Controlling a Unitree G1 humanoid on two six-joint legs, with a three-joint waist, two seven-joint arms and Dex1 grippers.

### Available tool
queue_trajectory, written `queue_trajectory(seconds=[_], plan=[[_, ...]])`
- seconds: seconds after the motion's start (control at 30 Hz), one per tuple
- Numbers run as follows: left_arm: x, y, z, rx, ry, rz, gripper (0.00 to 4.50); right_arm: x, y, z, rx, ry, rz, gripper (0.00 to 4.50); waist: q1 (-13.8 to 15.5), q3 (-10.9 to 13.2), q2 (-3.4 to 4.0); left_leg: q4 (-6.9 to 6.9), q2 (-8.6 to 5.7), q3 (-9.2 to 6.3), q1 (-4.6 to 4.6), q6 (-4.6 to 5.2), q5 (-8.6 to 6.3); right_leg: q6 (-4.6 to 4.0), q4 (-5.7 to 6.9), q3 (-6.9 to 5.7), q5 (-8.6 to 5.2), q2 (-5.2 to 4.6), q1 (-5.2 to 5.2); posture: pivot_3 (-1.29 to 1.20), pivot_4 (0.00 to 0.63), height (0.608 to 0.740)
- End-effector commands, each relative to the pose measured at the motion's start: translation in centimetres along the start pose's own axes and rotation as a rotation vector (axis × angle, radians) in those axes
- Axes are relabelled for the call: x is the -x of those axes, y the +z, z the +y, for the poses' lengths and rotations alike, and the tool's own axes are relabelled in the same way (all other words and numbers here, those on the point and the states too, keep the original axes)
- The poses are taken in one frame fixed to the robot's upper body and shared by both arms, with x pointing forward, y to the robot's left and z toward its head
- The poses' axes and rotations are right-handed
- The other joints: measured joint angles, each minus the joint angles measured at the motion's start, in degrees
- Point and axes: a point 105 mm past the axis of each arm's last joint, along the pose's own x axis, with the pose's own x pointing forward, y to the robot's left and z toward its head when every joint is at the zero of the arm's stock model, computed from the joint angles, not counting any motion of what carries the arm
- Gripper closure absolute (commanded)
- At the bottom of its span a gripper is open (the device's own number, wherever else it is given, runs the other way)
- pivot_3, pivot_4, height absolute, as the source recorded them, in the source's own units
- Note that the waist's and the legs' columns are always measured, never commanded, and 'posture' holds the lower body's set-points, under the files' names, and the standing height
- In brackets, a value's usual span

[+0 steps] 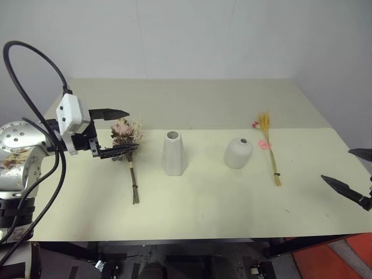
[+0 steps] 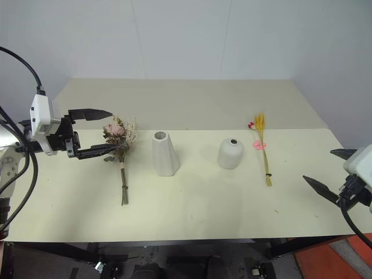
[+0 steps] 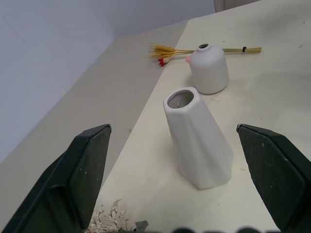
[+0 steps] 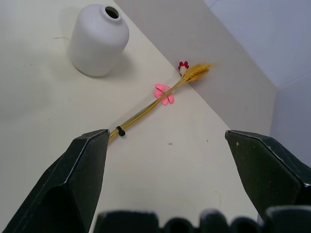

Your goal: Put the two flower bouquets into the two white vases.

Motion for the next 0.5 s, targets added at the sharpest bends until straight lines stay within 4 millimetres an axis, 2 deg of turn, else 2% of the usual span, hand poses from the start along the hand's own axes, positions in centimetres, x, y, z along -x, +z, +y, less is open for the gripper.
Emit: queue_trajectory(seconds=[0.03, 0.33, 0.4, 0.5], plan=[[0.3, 1.0, 0.3, -0.043, 0.019, -0.011, 0.0, 0.5, 0.8, -0.8, 0.042, -0.029, -0.003, 0.01, 0.0, 0.0, 0.0, 0.0, 0.0, 0.0, 0.0, 0.0, 0.0, 0.0, 0.0, 0.0, 0.0, 0.0, 0.0, 0.0, 0.15, 0.74], [0.0, 1.1, 0.4, -0.05, 0.02, -0.017, 0.0, -0.3, 0.9, -1.0, -0.02, -0.025, -0.009, 0.01, 0.0, 0.0, 0.0, 0.0, 0.0, 0.0, 0.0, 0.0, 0.0, 0.0, 0.0, 0.0, 0.0, 0.0, 0.0, 0.0, 0.15, 0.74], [-0.4, 1.3, 0.3, -0.051, 0.01, -0.031, 0.0, -1.2, 0.1, -1.1, -0.096, 0.024, 0.102, 0.01, -0.2, 0.0, 0.0, 0.0, 0.0, 0.0, 0.0, 0.0, 0.0, 0.0, 0.0, 0.01, 0.0, -0.01, 0.01, 0.0, 0.15, 0.74], [-0.9, 1.2, 0.1, -0.048, -0.006, -0.039, 0.0, -3.5, -0.3, -1.9, -0.206, 0.049, 0.172, 0.01, -0.4, 0.0, -0.03, 0.04, 0.0, 0.04, 0.03, 0.0, 0.0, -0.09, 0.0, 0.04, 0.05, -0.01, 0.04, 0.0, 0.15, 0.74]])
